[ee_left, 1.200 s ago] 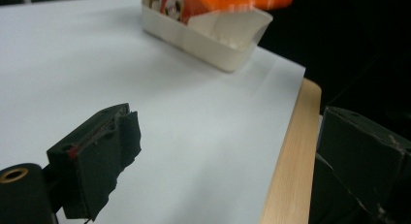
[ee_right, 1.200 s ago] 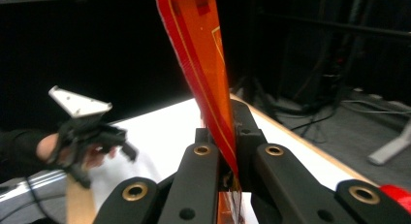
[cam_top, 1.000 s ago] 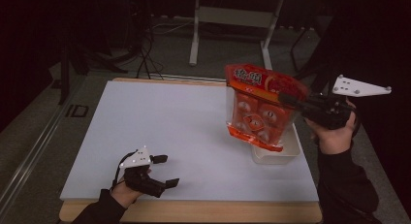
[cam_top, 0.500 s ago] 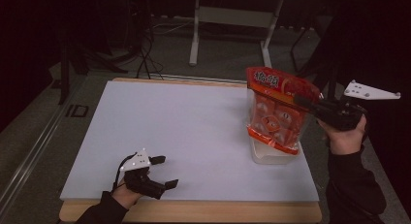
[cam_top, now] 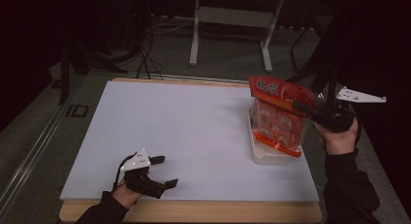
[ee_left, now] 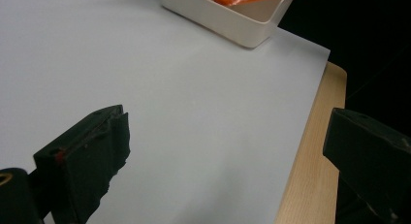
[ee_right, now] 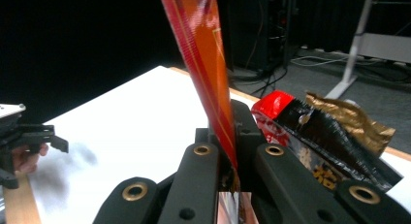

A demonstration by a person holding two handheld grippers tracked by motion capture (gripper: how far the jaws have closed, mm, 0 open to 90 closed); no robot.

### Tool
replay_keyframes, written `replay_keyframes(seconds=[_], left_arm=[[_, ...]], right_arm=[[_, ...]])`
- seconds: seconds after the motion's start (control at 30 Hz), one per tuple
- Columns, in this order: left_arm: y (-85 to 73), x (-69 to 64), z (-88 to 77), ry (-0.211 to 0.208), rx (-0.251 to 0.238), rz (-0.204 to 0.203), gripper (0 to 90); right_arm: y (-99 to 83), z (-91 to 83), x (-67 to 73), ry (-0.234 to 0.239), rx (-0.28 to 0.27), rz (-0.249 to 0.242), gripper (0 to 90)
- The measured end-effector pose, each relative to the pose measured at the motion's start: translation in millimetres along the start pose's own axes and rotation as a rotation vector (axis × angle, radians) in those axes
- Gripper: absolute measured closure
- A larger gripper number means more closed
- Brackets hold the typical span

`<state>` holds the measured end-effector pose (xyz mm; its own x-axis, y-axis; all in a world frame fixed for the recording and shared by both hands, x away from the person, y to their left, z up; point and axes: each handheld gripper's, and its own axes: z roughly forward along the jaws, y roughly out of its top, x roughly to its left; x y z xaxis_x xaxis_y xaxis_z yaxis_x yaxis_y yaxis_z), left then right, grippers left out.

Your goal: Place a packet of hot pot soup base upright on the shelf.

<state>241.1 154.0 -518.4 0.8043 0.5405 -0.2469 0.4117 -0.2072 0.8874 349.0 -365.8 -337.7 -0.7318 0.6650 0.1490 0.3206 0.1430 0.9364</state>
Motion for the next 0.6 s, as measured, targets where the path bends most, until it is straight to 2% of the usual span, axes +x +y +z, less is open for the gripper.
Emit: replay_keyframes(seconds=[0.4, 0.5, 0.57, 0.6], left_arm=[[-1.9, 2.0, 2.4, -0.003, 0.011, -0.005, 2.4], [-2.4, 1.9, 2.8, -0.004, 0.016, -0.005, 2.4], [-2.6, 1.8, 2.9, -0.005, 0.016, -0.007, 2.4], [-2.6, 1.9, 3.0, -0.004, 0.018, -0.006, 2.4]], right_arm=[[-28.1, 7.4, -11.4, 0.032, -0.004, 0.081, 90.0], [-39.6, 11.6, -14.5, 0.024, 0.015, 0.097, 90.0], [-48.2, 11.9, -18.7, 0.043, 0.003, 0.130, 90.0], [-51.3, 10.4, -19.8, 0.038, -0.008, 0.136, 90.0]])
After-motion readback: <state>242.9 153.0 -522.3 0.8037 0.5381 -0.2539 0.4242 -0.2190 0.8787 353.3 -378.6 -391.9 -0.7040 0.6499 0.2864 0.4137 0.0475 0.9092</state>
